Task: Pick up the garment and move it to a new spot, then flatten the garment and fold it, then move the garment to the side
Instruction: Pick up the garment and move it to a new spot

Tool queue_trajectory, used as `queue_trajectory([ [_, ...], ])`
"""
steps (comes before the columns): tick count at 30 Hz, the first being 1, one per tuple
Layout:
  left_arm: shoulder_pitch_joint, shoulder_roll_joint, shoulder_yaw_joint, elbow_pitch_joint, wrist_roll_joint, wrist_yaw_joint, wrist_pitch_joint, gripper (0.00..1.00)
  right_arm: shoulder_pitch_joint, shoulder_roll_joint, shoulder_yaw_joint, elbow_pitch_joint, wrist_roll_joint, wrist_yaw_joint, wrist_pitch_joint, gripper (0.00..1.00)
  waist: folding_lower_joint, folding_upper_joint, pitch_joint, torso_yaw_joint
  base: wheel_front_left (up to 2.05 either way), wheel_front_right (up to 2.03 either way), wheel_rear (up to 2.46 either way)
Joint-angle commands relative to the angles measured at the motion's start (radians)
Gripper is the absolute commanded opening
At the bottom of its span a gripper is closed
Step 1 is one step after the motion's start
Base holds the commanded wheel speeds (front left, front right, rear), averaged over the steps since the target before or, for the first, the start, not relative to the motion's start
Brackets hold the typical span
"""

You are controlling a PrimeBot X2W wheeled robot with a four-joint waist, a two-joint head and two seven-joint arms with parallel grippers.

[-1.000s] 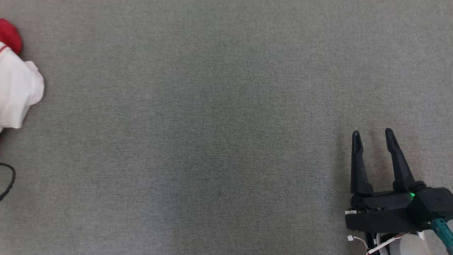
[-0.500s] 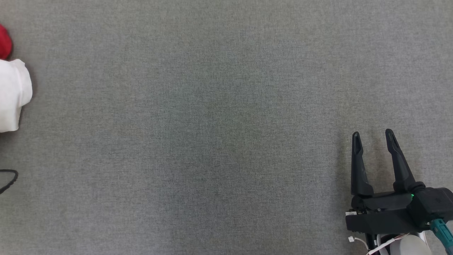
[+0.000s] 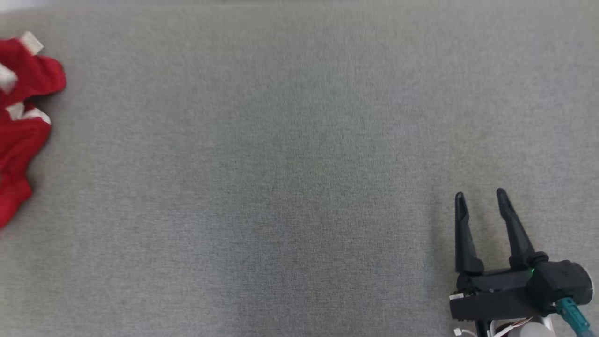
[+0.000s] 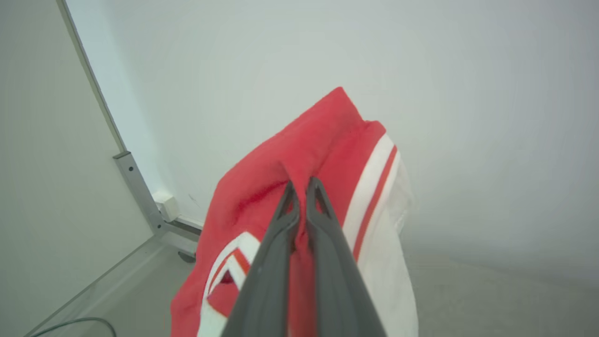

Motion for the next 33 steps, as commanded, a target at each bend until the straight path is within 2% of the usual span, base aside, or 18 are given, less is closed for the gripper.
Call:
queue_trajectory([
  [1,-0.023,-0.008,-0.010,-0.029,0.001,-0.005,-0.011,0.00,0.013,0.003,0.005,0.007,0.006,-0.002,0.000,1.00,0.0001,0.0000,-0.047,0.009,0.00,0.00,0.00],
  [3,-0.034,-0.009,-0.043,-0.081,0.021,-0.008,-0.017,0.00,0.013,0.004,0.009,0.014,0.012,-0.002,0.000,1.00,0.0001,0.0000,-0.066,0.005,0.00,0.00,0.00],
  [9,-0.073,-0.061,-0.126,-0.250,-0.045,-0.016,-0.002,0.00,0.021,0.005,0.026,0.037,0.058,-0.002,0.000,1.00,0.0001,0.0000,-0.115,-0.035,0.00,0.00,0.00],
  [15,-0.060,-0.058,-0.247,-0.471,-0.132,-0.015,0.083,0.00,0.026,0.005,0.039,0.056,0.105,-0.002,0.000,1.00,0.0001,0.0000,-0.146,-0.115,0.00,0.00,0.00],
  [20,-0.026,-0.080,-0.311,-0.634,-0.178,-0.016,0.156,0.00,0.027,0.005,0.050,0.073,0.136,-0.002,0.000,1.00,0.0001,0.0000,-0.161,-0.196,0.00,0.00,0.00],
  [26,0.046,-0.178,-0.369,-0.790,-0.211,0.003,0.201,0.00,0.034,0.005,0.051,0.086,0.158,-0.002,0.000,1.00,0.0001,0.0000,-0.180,-0.276,0.00,0.00,0.00],
  [27,0.046,-0.178,-0.369,-0.790,-0.211,0.003,0.201,0.00,0.034,0.005,0.051,0.086,0.158,-0.002,0.000,1.00,0.0001,0.0000,-0.180,-0.276,0.00,0.00,0.00],
  [33,0.168,-0.279,-0.444,-0.894,-0.227,0.034,0.221,0.00,0.039,0.005,0.052,0.092,0.170,-0.002,0.000,1.00,0.0001,0.0000,-0.188,-0.329,0.00,0.00,0.00],
])
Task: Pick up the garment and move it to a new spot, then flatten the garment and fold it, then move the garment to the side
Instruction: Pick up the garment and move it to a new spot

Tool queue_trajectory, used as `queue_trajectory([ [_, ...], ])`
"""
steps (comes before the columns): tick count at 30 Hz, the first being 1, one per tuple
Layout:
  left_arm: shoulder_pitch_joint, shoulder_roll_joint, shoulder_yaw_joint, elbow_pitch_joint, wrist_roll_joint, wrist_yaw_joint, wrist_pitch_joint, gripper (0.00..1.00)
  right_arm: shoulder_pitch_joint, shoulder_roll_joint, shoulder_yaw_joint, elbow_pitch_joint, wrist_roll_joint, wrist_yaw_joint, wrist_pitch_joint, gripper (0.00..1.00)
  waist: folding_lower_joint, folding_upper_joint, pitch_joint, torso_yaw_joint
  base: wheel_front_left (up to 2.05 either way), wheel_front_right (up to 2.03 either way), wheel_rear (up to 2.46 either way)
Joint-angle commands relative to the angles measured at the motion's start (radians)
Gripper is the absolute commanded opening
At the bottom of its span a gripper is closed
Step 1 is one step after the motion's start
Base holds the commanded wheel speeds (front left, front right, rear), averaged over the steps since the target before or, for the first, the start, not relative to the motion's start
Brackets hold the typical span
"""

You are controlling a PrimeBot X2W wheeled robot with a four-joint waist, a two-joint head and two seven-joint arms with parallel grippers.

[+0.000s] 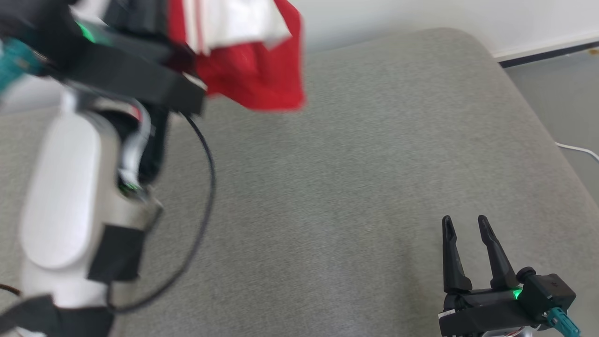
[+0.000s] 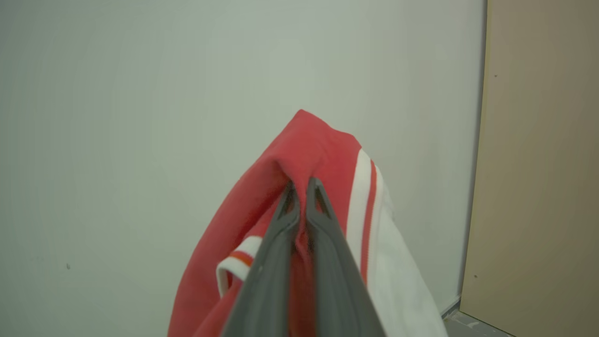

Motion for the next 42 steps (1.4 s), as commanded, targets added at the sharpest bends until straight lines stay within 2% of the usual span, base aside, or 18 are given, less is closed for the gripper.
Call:
queue_trajectory([
  [1,0.022,-0.004,-0.003,-0.010,-0.010,0.002,0.002,0.00,0.008,0.003,0.003,0.002,0.002,-0.002,-0.001,1.00,0.0001,0.0000,-0.015,-0.036,0.00,0.00,0.00],
  [5,0.116,-0.042,-0.035,-0.023,-0.018,0.023,-0.007,0.00,0.010,0.003,0.008,0.003,0.007,-0.002,-0.001,1.00,0.0001,0.0000,-0.011,-0.051,0.00,0.00,0.00],
  [14,0.345,-0.059,-0.063,0.076,-0.025,0.051,-0.071,0.00,-0.009,0.003,0.011,0.013,0.013,-0.002,-0.001,1.00,0.0001,0.0000,0.016,-0.060,0.00,0.00,0.00],
  [19,0.445,-0.067,-0.082,0.221,-0.034,0.038,-0.123,0.00,-0.017,0.003,0.018,0.019,0.009,-0.002,-0.001,1.00,0.0001,0.0000,0.022,-0.050,0.00,0.00,0.00],
  [25,0.485,-0.092,-0.137,0.377,-0.028,0.016,-0.175,0.00,-0.011,0.003,0.024,0.022,-0.004,-0.002,-0.001,1.00,0.0001,0.0000,0.005,-0.027,0.00,0.00,0.00],
  [26,0.480,-0.093,-0.149,0.391,-0.011,0.015,-0.188,0.19,-0.010,0.003,0.025,0.023,-0.006,-0.002,-0.001,1.00,0.0001,0.0000,0.001,-0.022,0.00,0.00,0.00],
  [27,0.471,-0.096,-0.154,0.397,-0.005,0.016,-0.204,0.91,-0.008,0.003,0.021,0.022,-0.008,-0.002,-0.001,1.00,0.0001,0.0000,-0.004,-0.015,0.00,0.00,0.00],
  [28,0.467,-0.100,-0.153,0.403,-0.011,0.016,-0.216,1.00,-0.005,0.002,0.019,0.021,-0.009,-0.002,-0.001,1.00,0.0001,0.0000,-0.010,-0.009,0.00,0.00,0.00],
  [34,0.450,-0.105,-0.131,0.359,0.003,0.025,-0.251,1.00,0.017,0.002,0.010,0.013,-0.024,-0.002,-0.001,1.00,0.0001,0.0000,-0.050,0.044,0.00,0.00,0.00],
  [39,0.498,-0.082,-0.085,0.258,0.041,0.039,-0.253,1.00,0.034,0.002,0.004,0.009,-0.034,-0.002,-0.001,1.00,0.0001,0.0000,-0.083,0.090,0.00,0.00,0.00],
  [42,0.553,-0.078,-0.024,0.172,0.062,0.042,-0.253,1.00,0.046,0.002,0.004,0.008,-0.037,-0.002,-0.001,1.00,0.0001,0.0000,-0.101,0.117,0.00,0.00,0.00],
])
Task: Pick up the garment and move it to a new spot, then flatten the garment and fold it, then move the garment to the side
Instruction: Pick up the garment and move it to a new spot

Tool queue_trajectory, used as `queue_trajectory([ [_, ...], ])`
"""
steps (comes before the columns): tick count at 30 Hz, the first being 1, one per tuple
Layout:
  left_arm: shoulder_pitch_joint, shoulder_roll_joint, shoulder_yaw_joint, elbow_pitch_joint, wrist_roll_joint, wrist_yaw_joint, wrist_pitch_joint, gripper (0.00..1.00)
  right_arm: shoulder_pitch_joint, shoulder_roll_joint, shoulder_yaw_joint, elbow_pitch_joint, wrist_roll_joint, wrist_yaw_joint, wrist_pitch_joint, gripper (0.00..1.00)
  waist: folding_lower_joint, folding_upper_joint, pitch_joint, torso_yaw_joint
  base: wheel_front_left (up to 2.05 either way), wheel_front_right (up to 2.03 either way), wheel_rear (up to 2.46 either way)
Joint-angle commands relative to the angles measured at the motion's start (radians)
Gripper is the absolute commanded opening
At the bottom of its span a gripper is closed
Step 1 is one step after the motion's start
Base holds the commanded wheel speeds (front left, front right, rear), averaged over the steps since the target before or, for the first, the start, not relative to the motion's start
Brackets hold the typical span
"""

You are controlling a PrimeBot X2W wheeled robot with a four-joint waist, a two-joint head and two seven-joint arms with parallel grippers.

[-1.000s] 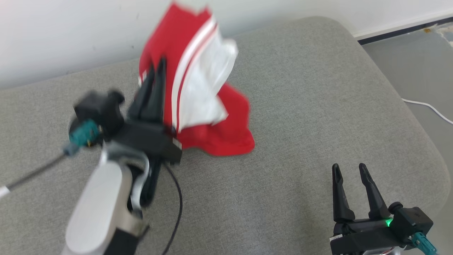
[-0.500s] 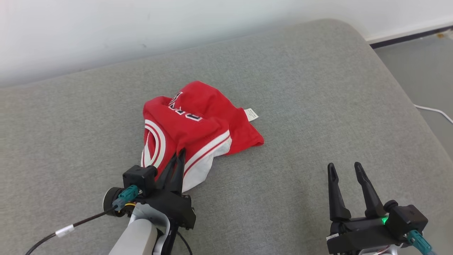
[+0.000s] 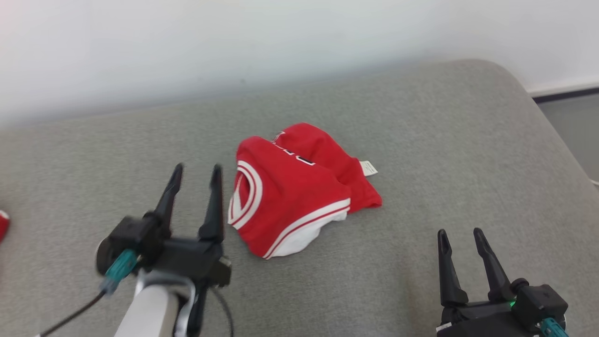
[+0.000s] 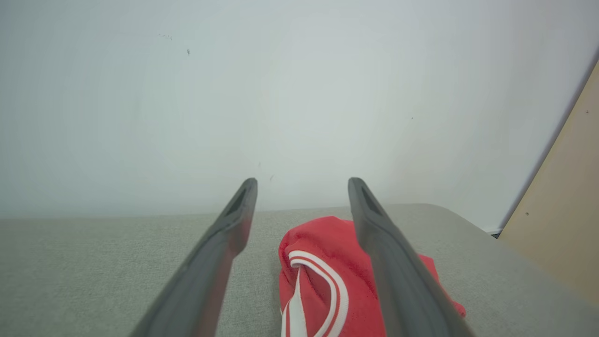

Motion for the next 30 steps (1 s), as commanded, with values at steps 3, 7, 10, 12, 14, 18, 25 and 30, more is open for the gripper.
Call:
queue_trajectory([
  [3,0.084,0.023,0.050,-0.055,0.053,0.000,-0.003,1.00,0.015,0.002,0.001,-0.002,-0.007,-0.002,-0.001,1.00,0.0000,0.0000,-0.044,0.056,0.00,0.00,0.00],
  [7,0.167,0.035,0.102,-0.109,0.111,-0.001,-0.003,1.00,0.030,0.002,-0.005,-0.003,-0.010,-0.002,-0.001,1.00,0.0000,0.0000,-0.060,0.086,0.00,0.00,0.00],
  [10,0.228,0.029,0.147,-0.159,0.147,-0.011,-0.003,1.00,0.032,0.002,-0.007,-0.004,-0.010,-0.002,-0.001,1.00,0.0000,0.0000,-0.068,0.107,0.00,0.00,0.00],
  [12,0.266,0.027,0.174,-0.189,0.170,-0.014,-0.003,1.00,0.037,0.002,-0.006,-0.005,-0.010,-0.002,-0.001,1.00,0.0000,0.0000,-0.071,0.117,0.00,0.00,0.00],
  [14,0.300,0.021,0.199,-0.219,0.200,-0.020,-0.003,1.00,0.042,0.002,-0.006,-0.005,-0.009,-0.002,-0.001,1.00,0.0000,0.0000,-0.073,0.126,0.00,0.00,0.00],
  [18,0.370,0.000,0.234,-0.259,0.242,-0.024,-0.003,1.00,0.047,0.002,-0.004,-0.005,-0.008,-0.002,-0.001,1.00,0.0000,0.0000,-0.075,0.138,0.00,0.00,0.00],
  [25,0.443,-0.031,0.276,-0.256,0.273,-0.020,-0.003,1.00,0.051,0.002,0.001,0.005,-0.013,-0.002,-0.001,1.00,0.0000,0.0000,-0.078,0.145,0.00,0.00,0.00],
  [30,0.459,-0.040,0.287,-0.235,0.292,-0.009,-0.003,1.00,0.061,0.002,0.002,0.017,-0.017,-0.002,-0.001,1.00,0.0000,0.0000,-0.080,0.143,0.00,0.00,0.00],
])
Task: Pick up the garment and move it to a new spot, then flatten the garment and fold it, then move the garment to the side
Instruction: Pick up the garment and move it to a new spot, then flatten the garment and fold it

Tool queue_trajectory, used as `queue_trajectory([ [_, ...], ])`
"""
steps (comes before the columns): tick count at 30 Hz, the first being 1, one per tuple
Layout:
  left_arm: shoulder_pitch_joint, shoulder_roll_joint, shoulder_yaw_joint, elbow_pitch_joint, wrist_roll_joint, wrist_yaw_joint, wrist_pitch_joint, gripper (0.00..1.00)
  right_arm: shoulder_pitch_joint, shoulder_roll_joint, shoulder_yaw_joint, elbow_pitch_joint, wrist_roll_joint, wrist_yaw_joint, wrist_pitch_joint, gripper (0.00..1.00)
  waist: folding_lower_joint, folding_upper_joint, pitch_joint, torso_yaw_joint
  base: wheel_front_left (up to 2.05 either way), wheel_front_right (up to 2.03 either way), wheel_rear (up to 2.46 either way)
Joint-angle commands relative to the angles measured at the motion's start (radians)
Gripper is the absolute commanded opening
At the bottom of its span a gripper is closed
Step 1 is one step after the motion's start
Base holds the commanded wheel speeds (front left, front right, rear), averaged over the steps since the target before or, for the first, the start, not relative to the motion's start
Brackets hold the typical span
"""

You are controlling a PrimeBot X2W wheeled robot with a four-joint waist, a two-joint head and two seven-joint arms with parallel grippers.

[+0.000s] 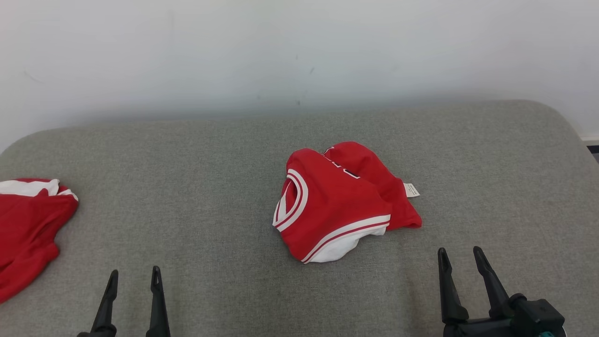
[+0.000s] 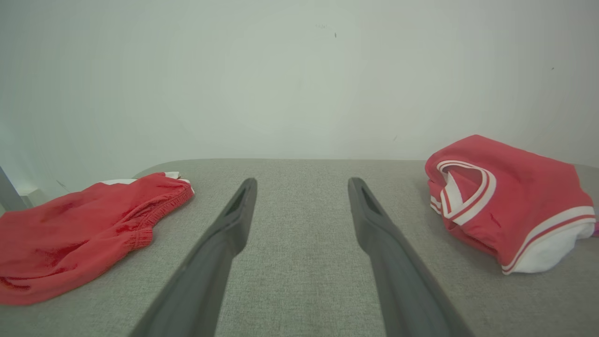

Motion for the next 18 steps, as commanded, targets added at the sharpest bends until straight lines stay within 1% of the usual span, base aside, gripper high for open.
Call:
queue_trajectory([
  [1,0.010,-0.003,0.006,0.006,0.006,0.005,-0.003,1.00,0.014,0.002,0.003,0.004,-0.007,-0.002,-0.001,1.00,0.0000,0.0000,-0.001,-0.002,0.00,0.00,0.00],
  [8,0.023,-0.007,0.019,0.023,-0.009,0.019,-0.003,1.00,0.018,0.002,0.007,0.022,-0.008,-0.002,-0.001,1.00,0.0000,0.0000,-0.003,-0.012,0.00,0.00,0.00],
  [18,0.024,-0.007,0.017,0.041,-0.027,0.018,-0.003,1.00,0.021,0.002,0.010,0.043,-0.008,-0.002,-0.001,1.00,0.0000,0.0000,-0.006,-0.007,0.00,0.00,0.00],
])
